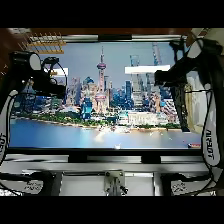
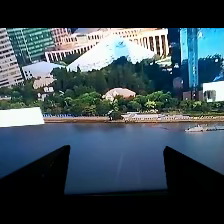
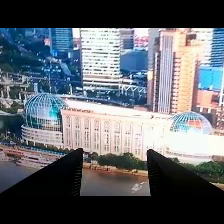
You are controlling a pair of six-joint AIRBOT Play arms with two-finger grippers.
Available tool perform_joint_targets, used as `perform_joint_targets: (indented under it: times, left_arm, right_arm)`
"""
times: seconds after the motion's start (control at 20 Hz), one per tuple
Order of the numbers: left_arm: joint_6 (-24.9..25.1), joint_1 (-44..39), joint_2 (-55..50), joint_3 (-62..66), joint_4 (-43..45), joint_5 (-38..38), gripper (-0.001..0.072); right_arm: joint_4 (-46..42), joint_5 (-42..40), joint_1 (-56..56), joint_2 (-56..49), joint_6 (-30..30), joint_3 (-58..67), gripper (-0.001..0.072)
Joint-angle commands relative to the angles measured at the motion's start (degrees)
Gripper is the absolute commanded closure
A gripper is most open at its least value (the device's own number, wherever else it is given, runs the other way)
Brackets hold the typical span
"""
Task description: Fold the shirts.
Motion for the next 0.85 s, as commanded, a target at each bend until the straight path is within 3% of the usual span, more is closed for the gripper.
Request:
perform_joint_targets:
  times: [0.0,0.8]
  left_arm:
    - [-1.2,-1.6,-2.7,0.4,1.8,-1.7,0.0075]
    - [-0.8,-1.6,0.1,0.4,-3.2,6.3,0.0075]
  right_arm:
    - [2.6,0.9,2.5,-1.7,2.0,-1.4,0.0197]
    - [2.7,0.9,2.5,-1.7,1.9,-1.4,0.0197]
